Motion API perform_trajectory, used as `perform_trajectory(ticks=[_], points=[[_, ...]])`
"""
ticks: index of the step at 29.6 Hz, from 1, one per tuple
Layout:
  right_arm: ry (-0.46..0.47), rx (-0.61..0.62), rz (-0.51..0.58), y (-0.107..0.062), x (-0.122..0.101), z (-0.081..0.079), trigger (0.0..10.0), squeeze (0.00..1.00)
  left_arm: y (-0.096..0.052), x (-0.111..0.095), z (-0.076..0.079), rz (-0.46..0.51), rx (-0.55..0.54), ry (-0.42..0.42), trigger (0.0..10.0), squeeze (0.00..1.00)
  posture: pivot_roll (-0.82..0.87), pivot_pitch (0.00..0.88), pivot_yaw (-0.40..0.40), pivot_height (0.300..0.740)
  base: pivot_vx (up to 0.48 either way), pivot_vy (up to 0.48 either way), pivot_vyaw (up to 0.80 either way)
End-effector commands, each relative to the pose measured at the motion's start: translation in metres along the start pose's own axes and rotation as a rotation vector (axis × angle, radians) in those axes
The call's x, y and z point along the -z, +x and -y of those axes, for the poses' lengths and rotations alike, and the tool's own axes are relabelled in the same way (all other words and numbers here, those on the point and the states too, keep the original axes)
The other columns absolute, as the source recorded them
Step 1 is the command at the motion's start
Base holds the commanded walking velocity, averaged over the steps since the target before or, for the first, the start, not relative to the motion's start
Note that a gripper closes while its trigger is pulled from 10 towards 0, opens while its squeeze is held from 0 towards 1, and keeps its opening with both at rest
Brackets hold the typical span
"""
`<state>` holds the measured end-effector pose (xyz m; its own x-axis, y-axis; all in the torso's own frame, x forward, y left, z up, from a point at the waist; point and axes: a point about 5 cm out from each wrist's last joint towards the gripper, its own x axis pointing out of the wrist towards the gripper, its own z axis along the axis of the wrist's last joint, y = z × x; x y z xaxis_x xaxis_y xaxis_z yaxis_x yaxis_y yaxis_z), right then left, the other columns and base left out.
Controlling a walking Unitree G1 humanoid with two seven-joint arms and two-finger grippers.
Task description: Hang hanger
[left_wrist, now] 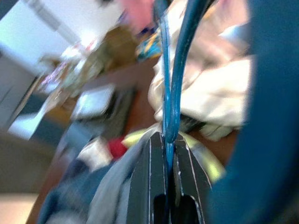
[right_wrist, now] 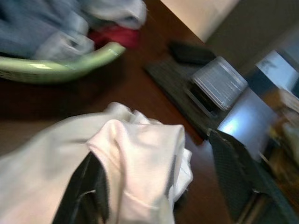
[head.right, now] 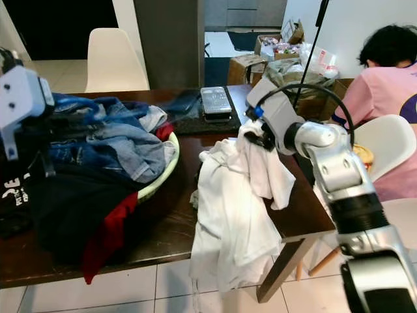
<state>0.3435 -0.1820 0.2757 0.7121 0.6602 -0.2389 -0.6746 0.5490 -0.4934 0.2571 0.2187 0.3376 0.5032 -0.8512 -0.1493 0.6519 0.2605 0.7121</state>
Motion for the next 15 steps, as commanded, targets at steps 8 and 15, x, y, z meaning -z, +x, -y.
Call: perform_trajectory(ticks=[8, 15], points=[[-0.034, -0.345, 0.305, -0.054, -0.032, -0.019, 10.0, 1.00, -0.005, -0.016, -0.002, 0.065, 0.111, 0.010, 10.0, 0.00, 0.09, 0.075, -0.028, 0.740, 0.000, 0.000, 0.00], [-0.140, -0.469, 0.132, -0.078, -0.021, -0.022, 10.0, 1.00, -0.002, -0.013, -0.004, 0.053, 0.172, 0.011, 10.0, 0.00, 0.08, 0.070, -0.022, 0.740, 0.000, 0.000, 0.00]])
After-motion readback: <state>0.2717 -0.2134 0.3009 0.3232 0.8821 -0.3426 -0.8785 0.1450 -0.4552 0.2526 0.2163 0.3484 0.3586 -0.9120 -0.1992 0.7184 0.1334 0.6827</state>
